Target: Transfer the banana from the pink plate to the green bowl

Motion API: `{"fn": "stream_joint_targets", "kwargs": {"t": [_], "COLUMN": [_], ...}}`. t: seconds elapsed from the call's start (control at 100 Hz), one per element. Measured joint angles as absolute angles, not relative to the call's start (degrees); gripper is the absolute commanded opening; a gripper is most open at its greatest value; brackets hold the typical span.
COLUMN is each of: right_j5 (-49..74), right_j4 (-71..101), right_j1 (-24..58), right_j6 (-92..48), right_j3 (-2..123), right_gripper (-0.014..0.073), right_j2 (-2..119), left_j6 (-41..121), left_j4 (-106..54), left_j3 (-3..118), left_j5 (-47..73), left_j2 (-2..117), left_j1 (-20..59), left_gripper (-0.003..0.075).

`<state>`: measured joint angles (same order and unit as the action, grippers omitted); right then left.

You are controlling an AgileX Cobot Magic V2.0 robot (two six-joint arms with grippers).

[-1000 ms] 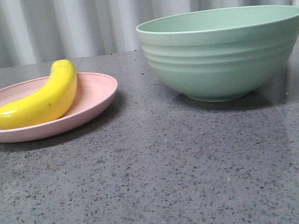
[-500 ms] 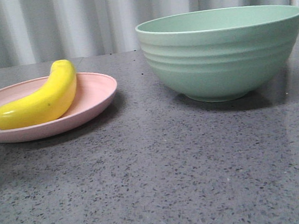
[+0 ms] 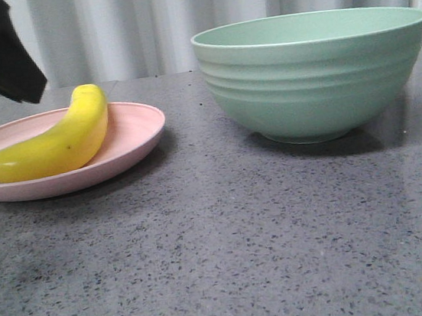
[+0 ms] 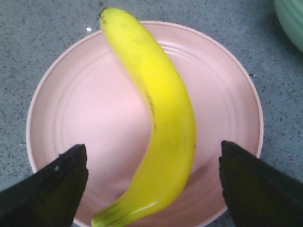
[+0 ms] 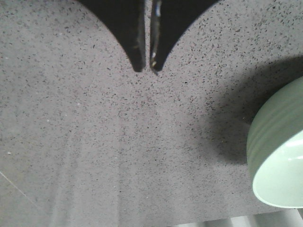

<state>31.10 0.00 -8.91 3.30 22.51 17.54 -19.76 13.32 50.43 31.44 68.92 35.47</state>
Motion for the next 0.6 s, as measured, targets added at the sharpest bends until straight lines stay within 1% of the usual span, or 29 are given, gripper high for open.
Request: {"fn": "stream_joint_targets", "kwargs": {"t": [0.27,0.6], "right_j5": [31.1,31.1], "right_j4": [0.0,0.0], "right_j1": [-8.9,-8.9], "right_j6": [3.4,3.4], "right_j3": [22.5,22.5], "right_gripper": [-0.0072,-0.0072], "right_j2": [17.5,17.5], "left_j6": [-16.9,-16.2], "left_j4": [12.0,11.6], "left_j3": [54.0,54.2], "left_j5": [36.2,36.0], "left_j2": [73.4,77.3], "left_j1": [35.5,34.8], "left_gripper": [0.0522,0.0513]}}
